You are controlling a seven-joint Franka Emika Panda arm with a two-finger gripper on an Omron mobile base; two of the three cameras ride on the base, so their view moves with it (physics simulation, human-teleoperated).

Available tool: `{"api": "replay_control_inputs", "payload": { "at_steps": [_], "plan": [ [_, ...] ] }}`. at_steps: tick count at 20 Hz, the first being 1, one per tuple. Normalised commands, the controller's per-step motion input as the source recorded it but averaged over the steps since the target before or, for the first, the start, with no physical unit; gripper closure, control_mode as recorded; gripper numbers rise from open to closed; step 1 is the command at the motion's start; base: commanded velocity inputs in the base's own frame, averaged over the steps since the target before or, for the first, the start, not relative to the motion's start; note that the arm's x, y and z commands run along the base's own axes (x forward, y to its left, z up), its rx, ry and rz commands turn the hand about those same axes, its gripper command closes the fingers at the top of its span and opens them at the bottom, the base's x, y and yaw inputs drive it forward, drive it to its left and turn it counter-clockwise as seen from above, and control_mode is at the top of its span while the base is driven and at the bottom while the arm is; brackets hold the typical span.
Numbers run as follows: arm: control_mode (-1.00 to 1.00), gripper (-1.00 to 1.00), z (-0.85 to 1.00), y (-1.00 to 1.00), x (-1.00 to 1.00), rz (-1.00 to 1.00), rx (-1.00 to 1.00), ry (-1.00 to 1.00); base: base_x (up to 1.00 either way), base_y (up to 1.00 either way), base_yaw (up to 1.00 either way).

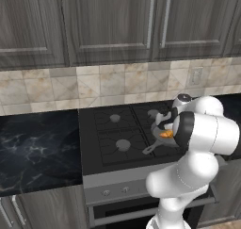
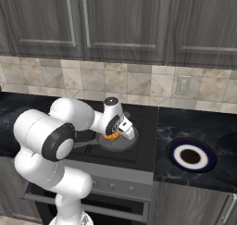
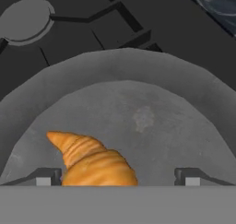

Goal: Pick the croissant and place it on the pan. Then turn on the stove to warm the croissant.

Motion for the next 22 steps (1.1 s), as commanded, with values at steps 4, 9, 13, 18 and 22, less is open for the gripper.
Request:
{"api": "replay_control_inputs", "payload": {
  "at_steps": [4,9,13,18,22],
  "plan": [
    [-1.0,-1.0,0.06,-0.01,0.0,0.0,0.0,0.0,0.0,0.0,0.0],
    [-1.0,-1.0,0.25,-0.19,-0.07,0.0,0.0,0.0,0.0,0.0,0.0],
    [-1.0,-1.0,0.25,-0.32,-0.28,0.0,0.0,0.0,0.0,0.0,0.0],
    [-1.0,-1.0,0.31,-0.11,-0.36,0.0,0.0,0.0,0.0,0.0,0.0],
    [-1.0,-1.0,0.27,0.0,-0.45,0.0,0.0,0.0,0.0,0.0,0.0]
  ]
}}
